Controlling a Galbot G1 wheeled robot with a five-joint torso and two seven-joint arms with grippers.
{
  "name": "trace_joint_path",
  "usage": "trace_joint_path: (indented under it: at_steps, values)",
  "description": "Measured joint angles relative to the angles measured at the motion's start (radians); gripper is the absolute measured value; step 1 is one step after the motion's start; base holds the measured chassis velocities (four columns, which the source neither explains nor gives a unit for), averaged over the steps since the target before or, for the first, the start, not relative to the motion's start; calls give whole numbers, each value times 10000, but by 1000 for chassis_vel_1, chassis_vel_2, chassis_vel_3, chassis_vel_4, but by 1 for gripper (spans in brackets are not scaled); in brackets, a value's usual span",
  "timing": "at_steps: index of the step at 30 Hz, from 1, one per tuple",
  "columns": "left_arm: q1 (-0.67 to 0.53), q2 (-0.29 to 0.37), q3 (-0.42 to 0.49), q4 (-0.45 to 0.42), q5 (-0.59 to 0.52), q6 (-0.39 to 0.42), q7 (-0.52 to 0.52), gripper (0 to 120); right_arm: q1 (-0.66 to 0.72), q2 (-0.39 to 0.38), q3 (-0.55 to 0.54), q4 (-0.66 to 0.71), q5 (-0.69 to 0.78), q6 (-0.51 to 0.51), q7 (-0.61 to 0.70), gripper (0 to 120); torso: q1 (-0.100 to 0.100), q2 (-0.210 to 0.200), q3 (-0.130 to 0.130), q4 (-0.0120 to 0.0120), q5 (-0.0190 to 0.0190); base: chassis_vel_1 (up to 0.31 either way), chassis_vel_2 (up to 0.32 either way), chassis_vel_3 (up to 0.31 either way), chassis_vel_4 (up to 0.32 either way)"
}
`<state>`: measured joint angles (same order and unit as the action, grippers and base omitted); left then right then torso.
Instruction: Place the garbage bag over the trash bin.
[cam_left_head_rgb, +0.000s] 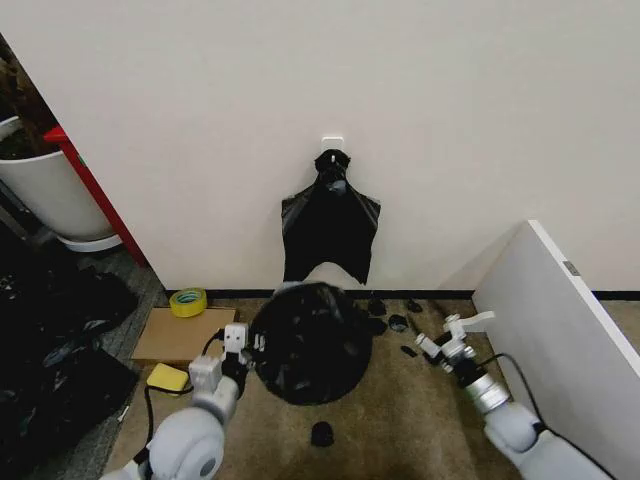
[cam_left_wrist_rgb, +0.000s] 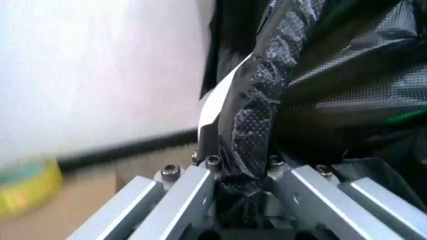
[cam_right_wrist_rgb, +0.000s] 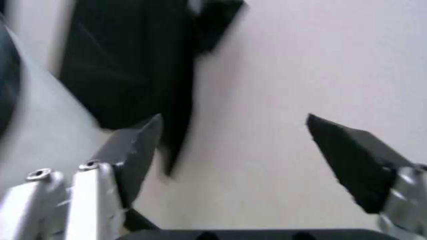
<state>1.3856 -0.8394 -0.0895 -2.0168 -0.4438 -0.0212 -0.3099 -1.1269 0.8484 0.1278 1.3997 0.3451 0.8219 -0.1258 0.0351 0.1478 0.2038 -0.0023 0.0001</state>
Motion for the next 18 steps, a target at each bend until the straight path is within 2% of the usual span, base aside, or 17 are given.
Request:
trace_joint_path:
  at_steps: [2,3,6,7,10,18]
  values:
    - [41,112,15,378,1050,-801,586,0,25,-261,7,498,1065,2,-2073,90,0,0,0,-2,-3,0,0,0,0]
    - [41,112,15,378,1050,-801,586,0,25,-261,7,498,1065,2,-2073,90,0,0,0,-2,-3,0,0,0,0]
    - [41,176,17,854,2386,-1866,1477,0,265,-517,-136,974,1542,3,-4569,99,0,0,0,-2,-4,0,0,0,0]
    - [40,182,14,977,2783,-2155,1751,0,359,-561,-243,1135,1301,4,-4840,100,0,0,0,-1,-3,0,0,0,0]
    - [36,178,9,1175,3462,-2603,2164,0,593,-600,-532,1558,621,-108,-4961,100,0,0,0,-1,-2,0,0,0,0]
    - [-94,104,-8,1645,4220,-3109,2436,0,967,-471,-951,2157,399,-703,-4797,100,0,0,0,0,-3,0,0,0,0]
